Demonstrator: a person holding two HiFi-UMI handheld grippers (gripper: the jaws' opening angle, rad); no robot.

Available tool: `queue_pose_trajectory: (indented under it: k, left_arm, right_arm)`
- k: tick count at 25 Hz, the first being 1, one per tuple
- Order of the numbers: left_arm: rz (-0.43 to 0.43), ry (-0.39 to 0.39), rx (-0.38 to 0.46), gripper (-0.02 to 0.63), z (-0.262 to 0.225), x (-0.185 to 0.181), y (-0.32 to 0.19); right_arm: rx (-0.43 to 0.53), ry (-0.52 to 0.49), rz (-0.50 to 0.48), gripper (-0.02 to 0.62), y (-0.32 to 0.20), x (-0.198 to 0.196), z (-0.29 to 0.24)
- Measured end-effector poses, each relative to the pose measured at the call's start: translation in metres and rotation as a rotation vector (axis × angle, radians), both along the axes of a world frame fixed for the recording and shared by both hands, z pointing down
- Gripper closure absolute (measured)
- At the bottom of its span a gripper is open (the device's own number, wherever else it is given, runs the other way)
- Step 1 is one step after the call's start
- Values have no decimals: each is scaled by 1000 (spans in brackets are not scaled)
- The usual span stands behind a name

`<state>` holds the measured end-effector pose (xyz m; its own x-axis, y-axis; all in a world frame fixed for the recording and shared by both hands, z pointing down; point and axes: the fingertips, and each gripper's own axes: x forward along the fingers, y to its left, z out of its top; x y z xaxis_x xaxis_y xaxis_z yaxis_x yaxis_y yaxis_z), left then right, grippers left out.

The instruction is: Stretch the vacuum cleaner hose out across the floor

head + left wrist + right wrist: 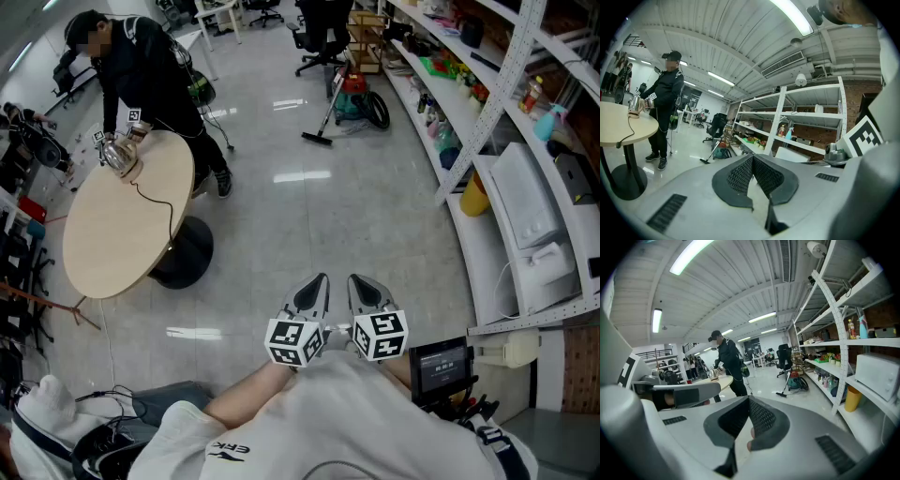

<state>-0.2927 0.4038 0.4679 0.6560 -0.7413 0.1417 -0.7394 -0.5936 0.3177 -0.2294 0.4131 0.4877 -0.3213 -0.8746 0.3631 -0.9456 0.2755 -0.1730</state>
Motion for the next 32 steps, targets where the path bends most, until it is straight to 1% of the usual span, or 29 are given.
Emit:
queue_pose_trajectory:
  k: [9,16,32]
  left_arm:
    - [-3,6,-5,604,3,5,5]
    - [-11,12,-11,604,5,3,3]
    - [3,28,-27,604,8,-47,-5]
  right_arm:
    - [-3,-6,6,597,5,6,4]
    - [-6,-12,10,597,2,5,5]
    - [-32,-5,30,597,-6,-42,11]
